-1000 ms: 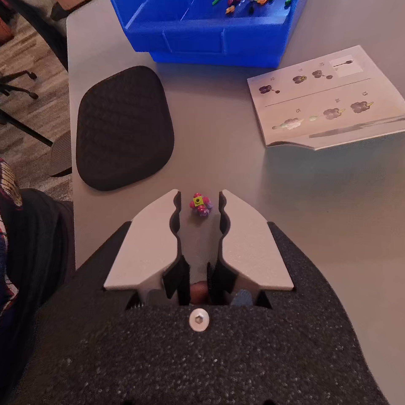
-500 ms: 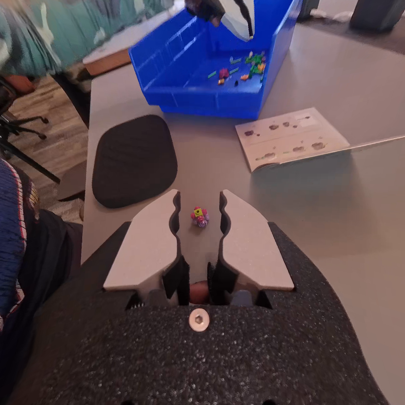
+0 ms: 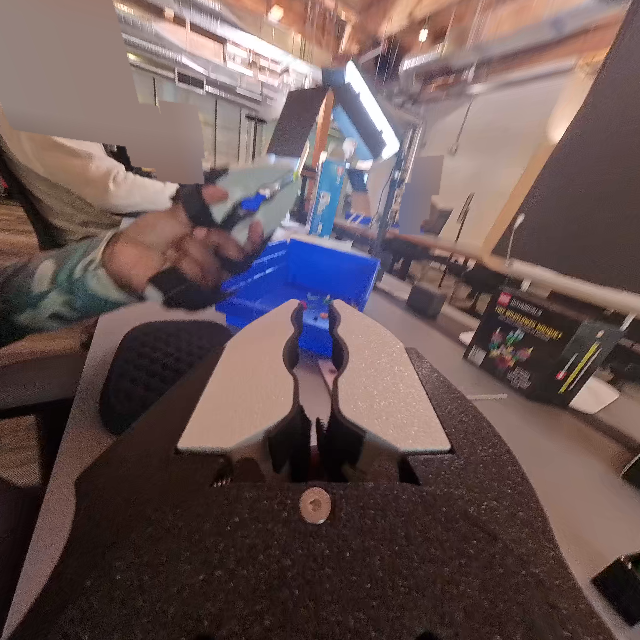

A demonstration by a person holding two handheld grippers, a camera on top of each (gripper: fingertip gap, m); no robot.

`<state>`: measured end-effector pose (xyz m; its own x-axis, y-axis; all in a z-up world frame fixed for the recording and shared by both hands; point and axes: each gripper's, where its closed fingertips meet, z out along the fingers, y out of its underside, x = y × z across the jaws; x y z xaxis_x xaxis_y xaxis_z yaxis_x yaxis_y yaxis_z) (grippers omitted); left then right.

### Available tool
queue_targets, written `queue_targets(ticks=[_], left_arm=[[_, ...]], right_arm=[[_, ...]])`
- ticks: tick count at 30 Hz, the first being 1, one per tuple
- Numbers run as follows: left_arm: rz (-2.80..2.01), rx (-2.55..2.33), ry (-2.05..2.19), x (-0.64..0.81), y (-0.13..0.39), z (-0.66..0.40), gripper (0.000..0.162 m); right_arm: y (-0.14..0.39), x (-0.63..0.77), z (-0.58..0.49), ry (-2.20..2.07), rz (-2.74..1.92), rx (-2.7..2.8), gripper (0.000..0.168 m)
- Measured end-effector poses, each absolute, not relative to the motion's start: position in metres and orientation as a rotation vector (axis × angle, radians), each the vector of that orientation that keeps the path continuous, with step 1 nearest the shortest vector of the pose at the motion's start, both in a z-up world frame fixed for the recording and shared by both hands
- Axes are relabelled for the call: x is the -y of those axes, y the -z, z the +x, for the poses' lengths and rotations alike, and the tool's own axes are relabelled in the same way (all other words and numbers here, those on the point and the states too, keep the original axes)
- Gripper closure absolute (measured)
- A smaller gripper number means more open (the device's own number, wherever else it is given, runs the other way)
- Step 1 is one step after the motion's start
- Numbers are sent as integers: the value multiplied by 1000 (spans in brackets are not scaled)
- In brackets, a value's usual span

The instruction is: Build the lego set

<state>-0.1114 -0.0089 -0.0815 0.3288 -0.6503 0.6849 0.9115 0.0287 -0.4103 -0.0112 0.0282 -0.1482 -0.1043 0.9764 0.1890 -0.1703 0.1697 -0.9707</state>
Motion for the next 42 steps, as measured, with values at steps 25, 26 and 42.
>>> queue_targets(ticks=[25, 26, 42], left_arm=[[-746, 595, 1663, -7, 118, -28, 159], [-750, 594, 1659, -7, 118, -28, 159], [-1514, -81, 1036, -14, 169, -7, 116]], right_arm=[[120, -2, -34, -875, -641, 1213, 166], [120, -3, -34, -866, -643, 1218, 165], [137, -35, 1, -1307, -961, 1317, 166]])
